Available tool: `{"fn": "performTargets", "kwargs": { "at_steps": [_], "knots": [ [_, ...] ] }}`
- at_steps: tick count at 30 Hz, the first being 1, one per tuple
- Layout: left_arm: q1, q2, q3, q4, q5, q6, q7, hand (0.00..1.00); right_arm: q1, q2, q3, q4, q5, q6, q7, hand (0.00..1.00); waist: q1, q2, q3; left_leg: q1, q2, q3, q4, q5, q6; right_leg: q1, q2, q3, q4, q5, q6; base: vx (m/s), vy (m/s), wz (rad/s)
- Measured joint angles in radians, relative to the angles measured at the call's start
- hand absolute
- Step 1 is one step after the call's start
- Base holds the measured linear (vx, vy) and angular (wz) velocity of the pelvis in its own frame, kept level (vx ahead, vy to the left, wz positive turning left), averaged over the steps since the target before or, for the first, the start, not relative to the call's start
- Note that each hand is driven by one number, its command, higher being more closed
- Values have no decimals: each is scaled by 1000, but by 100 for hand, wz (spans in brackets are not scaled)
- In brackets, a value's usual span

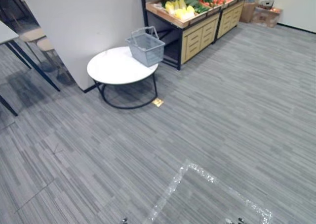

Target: Pick vegetable in the basket

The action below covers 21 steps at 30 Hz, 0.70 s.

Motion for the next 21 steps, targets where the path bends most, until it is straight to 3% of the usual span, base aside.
{"fn": "performTargets", "kwargs": {
  "at_steps": [6,12,19,21],
  "knots": [
    [-7,1,-20,0,37,-9,5,0,-9,-15,14,-9,-60,-6,-3,0,-1,12,1,12,1,10,1,-5,-8,3,1,8,0,0,0,3,-16,-7],
    [-19,1,-22,1,33,2,9,0,-35,-15,5,-8,-53,7,-5,0,-2,16,5,-23,4,20,1,-3,-5,-37,2,14,9,0,0,-45,-15,-4],
    [-98,-4,-21,-13,24,6,60,0,-119,-14,3,-12,-54,8,-40,0,-3,30,75,-95,10,21,7,25,-4,-156,-11,10,119,-28,-23,-34,-18,0],
    [-99,1,-15,-17,23,6,71,0,-117,-11,3,-10,-54,7,-46,0,-3,14,86,-139,29,20,119,-35,-30,-174,-27,9,169,-70,-32,16,-71,6]
  ]
}}
